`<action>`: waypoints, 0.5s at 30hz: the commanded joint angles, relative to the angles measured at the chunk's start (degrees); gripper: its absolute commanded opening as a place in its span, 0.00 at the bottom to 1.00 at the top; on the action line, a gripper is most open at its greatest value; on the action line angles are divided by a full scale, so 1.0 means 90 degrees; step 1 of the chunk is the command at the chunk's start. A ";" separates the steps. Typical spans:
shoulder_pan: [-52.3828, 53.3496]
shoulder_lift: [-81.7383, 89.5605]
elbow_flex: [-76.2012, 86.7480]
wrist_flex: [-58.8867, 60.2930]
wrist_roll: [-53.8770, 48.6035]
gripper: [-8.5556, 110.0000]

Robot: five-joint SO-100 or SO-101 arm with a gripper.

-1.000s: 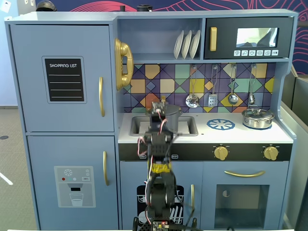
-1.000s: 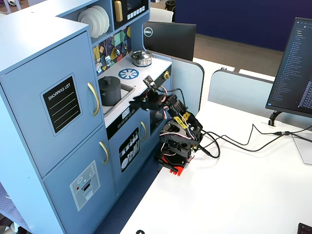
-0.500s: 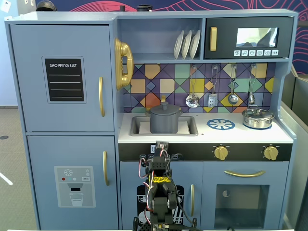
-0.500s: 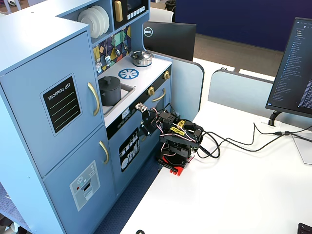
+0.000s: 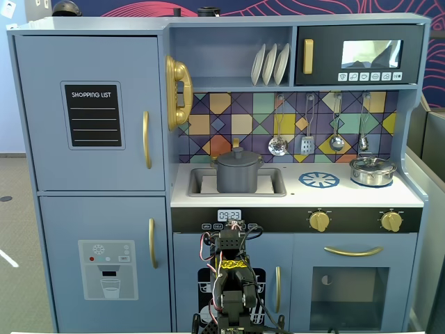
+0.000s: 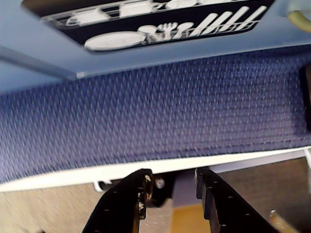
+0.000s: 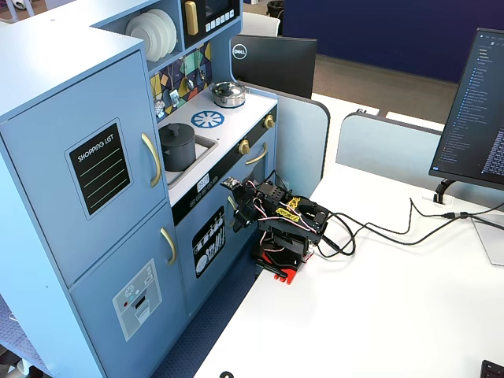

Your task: Pick up the lid from the counter and put it on the gray recipient

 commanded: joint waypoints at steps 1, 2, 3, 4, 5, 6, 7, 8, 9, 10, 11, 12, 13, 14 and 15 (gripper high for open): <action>0.0000 -0.0049 0.0000 0.1035 0.0391 0.09; -0.0029 -0.0049 0.0000 0.1035 0.0391 0.09; -0.0049 -0.0049 0.0000 0.1035 0.0381 0.09; -0.0049 -0.0049 0.0000 0.1035 0.0381 0.09; -0.0049 -0.0049 0.0000 0.1035 0.0381 0.09; -0.0049 -0.0049 0.0000 0.1035 0.0381 0.09; -0.0049 -0.0049 0.0000 0.1035 0.0381 0.09; -0.0049 -0.0049 0.0000 0.1035 0.0381 0.09; -0.0049 -0.0049 0.0000 0.1035 0.0381 0.09; -0.0049 -0.0049 0.0000 0.1035 0.0381 0.09; -0.0049 -0.0049 0.0000 0.1035 0.0381 0.09; -0.0049 -0.0049 0.0000 0.1035 0.0381 0.09; -0.0049 -0.0049 0.0000 0.1035 0.0381 0.09; -0.0049 -0.0049 0.0000 0.1035 0.0381 0.09; -0.0049 -0.0049 0.0000 0.1035 0.0381 0.09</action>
